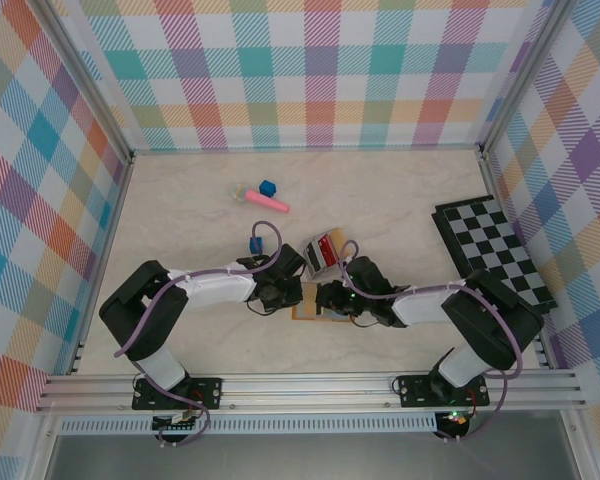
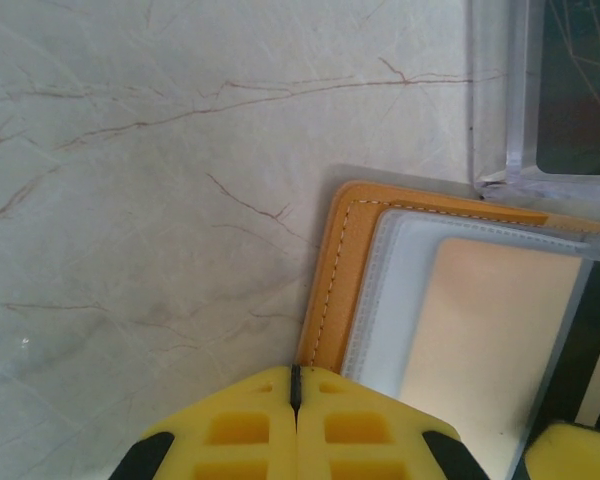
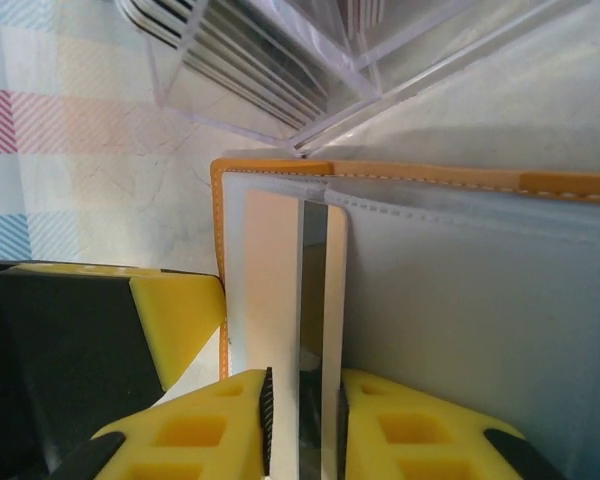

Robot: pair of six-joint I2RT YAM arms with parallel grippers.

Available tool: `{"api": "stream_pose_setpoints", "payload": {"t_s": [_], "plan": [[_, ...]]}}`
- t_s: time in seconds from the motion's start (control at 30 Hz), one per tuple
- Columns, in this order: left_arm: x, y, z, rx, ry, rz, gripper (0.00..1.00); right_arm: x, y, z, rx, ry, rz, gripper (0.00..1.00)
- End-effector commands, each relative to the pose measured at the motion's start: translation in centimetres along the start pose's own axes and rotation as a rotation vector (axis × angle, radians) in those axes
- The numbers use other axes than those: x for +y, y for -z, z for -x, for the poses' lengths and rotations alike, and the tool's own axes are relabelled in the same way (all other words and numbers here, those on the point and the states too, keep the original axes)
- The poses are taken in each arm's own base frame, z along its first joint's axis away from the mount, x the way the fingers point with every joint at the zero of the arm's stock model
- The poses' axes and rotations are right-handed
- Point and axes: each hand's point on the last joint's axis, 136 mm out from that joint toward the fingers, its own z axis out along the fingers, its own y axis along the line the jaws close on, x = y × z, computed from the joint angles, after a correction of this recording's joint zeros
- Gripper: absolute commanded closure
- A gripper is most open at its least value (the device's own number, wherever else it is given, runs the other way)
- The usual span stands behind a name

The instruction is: Put the credit cards into the card holder

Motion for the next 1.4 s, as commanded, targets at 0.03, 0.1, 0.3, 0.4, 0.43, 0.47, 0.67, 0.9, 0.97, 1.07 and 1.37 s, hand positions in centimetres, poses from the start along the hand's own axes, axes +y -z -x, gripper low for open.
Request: {"api": "stream_pose_setpoints", "payload": {"t_s": [0.03, 0.1, 0.3, 0.4, 0.43, 0.47, 0.67, 0.9, 0.97, 1.07, 1.37], "plan": [[2.1, -2.0, -3.4, 0.108, -0.006, 0.066, 0.96, -2.7, 1.0, -1.5, 0.052, 0.003, -0.155, 0.71], [2.1, -2.0, -3.3, 0.108, -0.007, 0.065, 0.96, -2.7, 1.3, -1.4, 0.055, 0.010, -0.169, 0.71], [2.0, -2.1, -3.4, 0.109, -0.010, 0.059, 0.96, -1.4, 0.3, -1.3, 0.088, 0.031, -0.124, 0.88], [2.0, -2.1, -3.4, 0.109, -0.011, 0.059, 0.96, -0.7, -0.4, -1.3, 0.109, 0.044, -0.096, 0.92], [2.0, -2.1, -3.4, 0.108, -0.011, 0.059, 0.96, -0.3, -0.6, -1.2, 0.118, 0.053, -0.087, 0.92], [2.0, -2.0, -3.3, 0.108, -0.011, 0.057, 0.96, -0.1, -0.7, -1.2, 0.124, 0.060, -0.083, 0.93], [2.1, -2.0, -3.4, 0.105, -0.011, 0.059, 0.96, 1.4, -1.3, -1.1, 0.158, 0.097, -0.054, 0.89], [3.0, -2.1, -3.5, 0.105, -0.003, 0.097, 0.97, -3.4, 1.8, -1.1, 0.116, 0.070, -0.344, 0.83], [3.2, -2.2, -3.6, 0.107, 0.003, 0.101, 0.97, -5.0, 2.6, -1.6, 0.127, 0.068, -0.413, 0.83], [3.4, -2.4, -3.7, 0.114, 0.004, 0.110, 0.97, -7.2, 3.4, -2.3, 0.157, 0.054, -0.495, 0.83], [3.1, -1.9, -3.5, 0.098, 0.000, 0.092, 0.97, -5.3, 5.4, 0.3, 0.113, 0.147, -0.547, 0.71]]}}
